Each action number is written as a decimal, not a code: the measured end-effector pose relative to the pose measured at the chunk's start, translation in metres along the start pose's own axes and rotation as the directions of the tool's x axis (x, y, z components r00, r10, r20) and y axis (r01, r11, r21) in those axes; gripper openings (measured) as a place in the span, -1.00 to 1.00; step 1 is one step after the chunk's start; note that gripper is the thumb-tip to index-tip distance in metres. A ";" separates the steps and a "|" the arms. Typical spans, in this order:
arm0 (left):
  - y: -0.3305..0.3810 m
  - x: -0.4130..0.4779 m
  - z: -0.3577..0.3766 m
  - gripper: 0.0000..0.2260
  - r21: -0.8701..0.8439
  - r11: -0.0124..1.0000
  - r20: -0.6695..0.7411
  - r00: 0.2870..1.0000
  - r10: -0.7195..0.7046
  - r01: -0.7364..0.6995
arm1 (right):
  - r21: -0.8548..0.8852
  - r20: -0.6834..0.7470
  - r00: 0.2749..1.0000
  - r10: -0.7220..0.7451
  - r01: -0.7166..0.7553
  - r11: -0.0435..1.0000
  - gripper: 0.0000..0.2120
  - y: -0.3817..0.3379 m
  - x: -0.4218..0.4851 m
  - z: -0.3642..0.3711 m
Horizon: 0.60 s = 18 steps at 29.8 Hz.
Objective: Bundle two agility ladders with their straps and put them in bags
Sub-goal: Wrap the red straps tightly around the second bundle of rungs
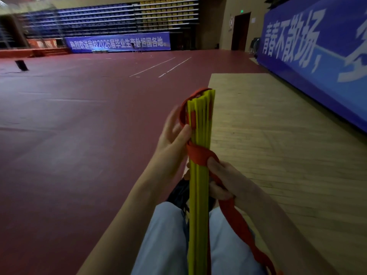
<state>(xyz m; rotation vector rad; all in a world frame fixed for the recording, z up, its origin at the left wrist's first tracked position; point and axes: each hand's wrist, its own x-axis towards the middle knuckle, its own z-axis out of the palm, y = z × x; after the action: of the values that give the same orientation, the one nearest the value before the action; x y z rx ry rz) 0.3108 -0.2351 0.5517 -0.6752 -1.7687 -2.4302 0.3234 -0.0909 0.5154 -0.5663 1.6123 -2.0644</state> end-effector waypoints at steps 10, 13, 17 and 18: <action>0.028 -0.011 0.014 -0.40 0.270 0.962 -0.207 0.974 0.094 -0.035 | -0.155 -0.198 0.980 -0.037 0.006 0.988 -0.70 -0.006 -0.003 0.030; 0.029 -0.011 0.020 -0.47 0.386 0.918 -0.289 0.932 0.219 -0.096 | -0.178 -0.214 0.974 -0.074 0.035 0.983 -0.76 -0.006 -0.001 0.036; 0.023 -0.011 0.019 -0.51 0.437 0.891 -0.361 0.883 0.302 -0.126 | -0.178 -0.245 0.964 -0.104 0.061 0.982 -0.79 -0.003 0.003 0.042; 0.022 -0.010 0.018 -0.51 0.442 0.887 -0.363 0.877 0.315 -0.136 | -0.196 -0.252 0.960 -0.120 0.071 0.978 -0.74 -0.001 0.005 0.042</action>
<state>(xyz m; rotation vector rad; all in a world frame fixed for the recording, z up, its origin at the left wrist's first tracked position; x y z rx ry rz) 0.3323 -0.2285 0.5719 -0.2600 -1.7926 -1.7907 0.3436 -0.1269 0.5265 -0.4542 1.9814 -2.1465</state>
